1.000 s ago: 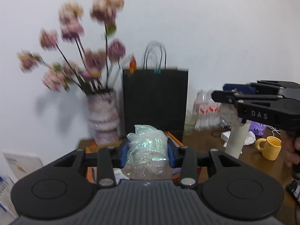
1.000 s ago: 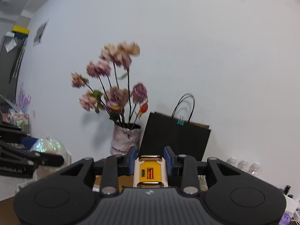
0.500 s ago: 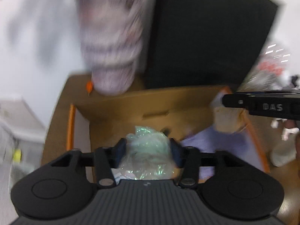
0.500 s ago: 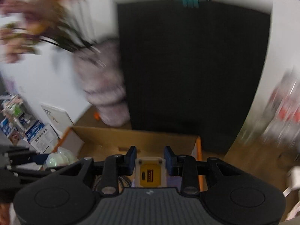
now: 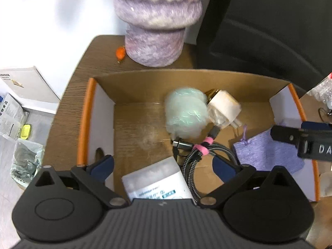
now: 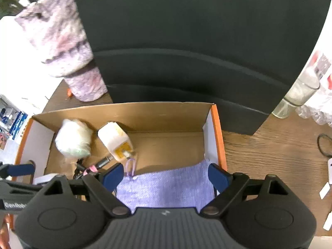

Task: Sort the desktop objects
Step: 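Open the left tool to drop the bag while the right tool releases the cube, then withdraw both tools from the box back toward the remaining table items, then grasp the plush hamster with the right tool while the left tool grasps the navy pouch, then lift the hamster and pouch and carry both over the cardboard box, then open the left tool to drop the pouch while the right tool releases the hamster, then withdraw both tools from the box back toward the table items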

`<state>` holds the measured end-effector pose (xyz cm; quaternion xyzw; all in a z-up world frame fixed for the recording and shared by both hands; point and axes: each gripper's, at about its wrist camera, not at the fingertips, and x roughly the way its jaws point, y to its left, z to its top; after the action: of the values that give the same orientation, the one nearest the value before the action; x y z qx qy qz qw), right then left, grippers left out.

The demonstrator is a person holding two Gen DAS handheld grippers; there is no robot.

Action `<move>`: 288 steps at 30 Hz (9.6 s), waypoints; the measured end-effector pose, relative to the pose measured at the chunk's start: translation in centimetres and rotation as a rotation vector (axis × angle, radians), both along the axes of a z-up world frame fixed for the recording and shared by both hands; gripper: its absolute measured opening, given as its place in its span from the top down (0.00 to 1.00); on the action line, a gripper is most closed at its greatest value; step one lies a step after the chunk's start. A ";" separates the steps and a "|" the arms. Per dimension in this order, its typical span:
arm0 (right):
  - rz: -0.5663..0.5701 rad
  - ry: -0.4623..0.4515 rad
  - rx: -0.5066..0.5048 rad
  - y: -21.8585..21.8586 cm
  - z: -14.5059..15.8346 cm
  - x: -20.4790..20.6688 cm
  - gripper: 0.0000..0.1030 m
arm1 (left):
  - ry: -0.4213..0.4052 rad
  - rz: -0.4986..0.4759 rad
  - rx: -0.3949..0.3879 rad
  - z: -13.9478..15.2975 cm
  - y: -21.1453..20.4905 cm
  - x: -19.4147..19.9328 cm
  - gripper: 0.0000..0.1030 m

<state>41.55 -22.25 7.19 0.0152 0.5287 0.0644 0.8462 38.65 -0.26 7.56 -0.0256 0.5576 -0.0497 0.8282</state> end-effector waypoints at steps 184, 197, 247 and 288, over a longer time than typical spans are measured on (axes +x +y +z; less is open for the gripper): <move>0.282 -0.455 -0.096 1.5 -6.0 -42.5 0.54 | -0.487 -0.034 -0.117 -6.6 0.9 -40.1 0.38; 0.177 -0.621 -0.077 -0.4 -2.8 -49.8 0.55 | -0.582 -0.036 -0.119 -3.9 1.2 -47.6 0.40; 0.018 -0.479 0.027 -0.9 0.9 -17.6 0.15 | -0.530 -0.096 -0.108 4.3 2.2 -15.0 0.01; 0.243 -0.663 -0.095 2.0 -6.4 -52.2 0.04 | -0.597 0.068 -0.069 -6.2 -0.5 -49.4 0.00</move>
<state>-10.64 -20.24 0.81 -0.1087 0.2257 0.1414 0.9577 -10.78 -0.72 1.39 -0.0565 0.2861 -0.0462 0.9554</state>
